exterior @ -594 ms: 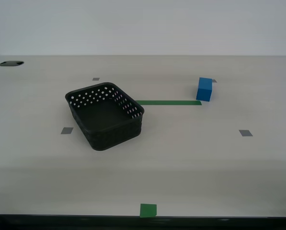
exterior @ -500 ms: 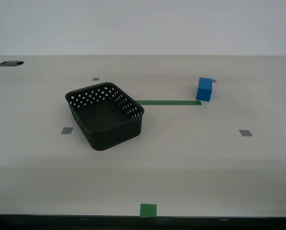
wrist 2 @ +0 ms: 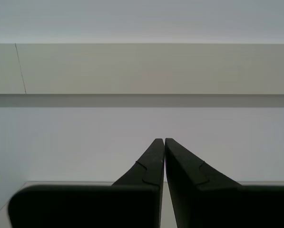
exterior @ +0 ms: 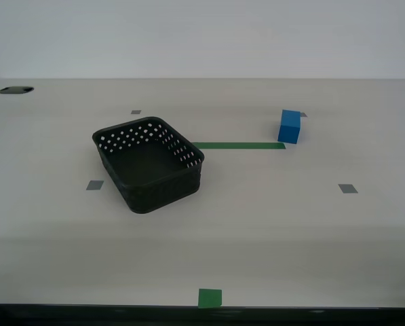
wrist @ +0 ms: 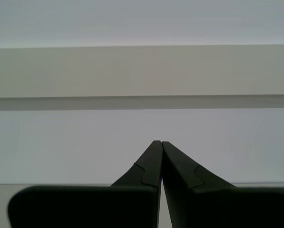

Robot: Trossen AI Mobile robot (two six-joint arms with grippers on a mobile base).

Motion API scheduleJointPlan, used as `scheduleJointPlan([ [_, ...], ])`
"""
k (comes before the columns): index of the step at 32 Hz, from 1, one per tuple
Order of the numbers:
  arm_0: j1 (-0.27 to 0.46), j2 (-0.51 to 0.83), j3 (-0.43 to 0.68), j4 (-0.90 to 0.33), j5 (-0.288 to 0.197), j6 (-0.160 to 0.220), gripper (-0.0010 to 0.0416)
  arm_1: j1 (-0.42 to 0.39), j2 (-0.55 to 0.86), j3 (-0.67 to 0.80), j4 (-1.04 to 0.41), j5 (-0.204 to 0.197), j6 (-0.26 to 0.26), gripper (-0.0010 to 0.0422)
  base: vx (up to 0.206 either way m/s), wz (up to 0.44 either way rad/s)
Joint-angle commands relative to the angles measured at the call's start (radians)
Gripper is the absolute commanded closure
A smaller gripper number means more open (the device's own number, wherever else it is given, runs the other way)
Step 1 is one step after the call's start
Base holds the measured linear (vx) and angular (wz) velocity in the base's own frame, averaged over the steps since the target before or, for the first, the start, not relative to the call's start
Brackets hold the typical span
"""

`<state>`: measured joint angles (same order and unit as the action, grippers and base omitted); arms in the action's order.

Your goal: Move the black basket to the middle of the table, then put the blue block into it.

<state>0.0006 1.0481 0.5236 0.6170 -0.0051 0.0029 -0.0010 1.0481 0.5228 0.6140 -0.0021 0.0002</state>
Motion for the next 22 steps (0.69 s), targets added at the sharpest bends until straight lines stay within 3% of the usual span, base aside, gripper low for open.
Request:
scheduleJointPlan([
  [1,0.0,0.0,0.001,0.003,-0.001,0.0,0.0405,0.0,0.0,0.0,0.004,0.002,0.001,0.0412,0.0,0.0],
  [22,0.0,0.0,0.001,0.006,0.0,0.0,0.0405,0.0,0.0,0.003,0.004,0.002,0.001,0.0412,0.0,0.0],
])
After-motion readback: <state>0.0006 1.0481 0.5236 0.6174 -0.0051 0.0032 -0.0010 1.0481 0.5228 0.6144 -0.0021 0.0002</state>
